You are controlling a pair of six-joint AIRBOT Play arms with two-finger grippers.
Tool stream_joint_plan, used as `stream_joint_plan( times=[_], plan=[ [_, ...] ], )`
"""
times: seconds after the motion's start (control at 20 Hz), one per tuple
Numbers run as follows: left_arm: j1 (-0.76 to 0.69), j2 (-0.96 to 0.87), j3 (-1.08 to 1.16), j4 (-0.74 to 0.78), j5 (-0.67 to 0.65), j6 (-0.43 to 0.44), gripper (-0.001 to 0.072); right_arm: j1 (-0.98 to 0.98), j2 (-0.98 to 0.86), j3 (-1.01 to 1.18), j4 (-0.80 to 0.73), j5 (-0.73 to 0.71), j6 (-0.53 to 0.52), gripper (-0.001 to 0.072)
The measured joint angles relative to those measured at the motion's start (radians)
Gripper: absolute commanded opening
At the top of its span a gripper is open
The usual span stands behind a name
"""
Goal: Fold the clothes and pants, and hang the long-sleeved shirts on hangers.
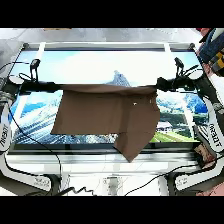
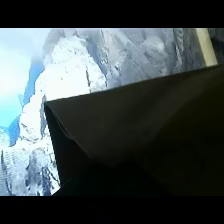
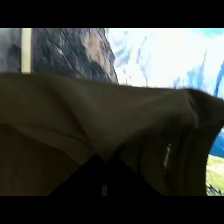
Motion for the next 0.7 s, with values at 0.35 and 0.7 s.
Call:
stream_joint_plan(
  times=[0.35,0.7],
  plan=[
    [-0.002,-0.035,0.0,0.282,-0.222,-0.056,0.0015,0.006,-0.023,-0.003,-0.202,0.294,0.01,0.0015],
    [-0.015,-0.048,0.002,0.349,-0.31,-0.109,0.0705,0.012,-0.022,-0.003,-0.245,0.32,0.069,0.0419]
  ],
)
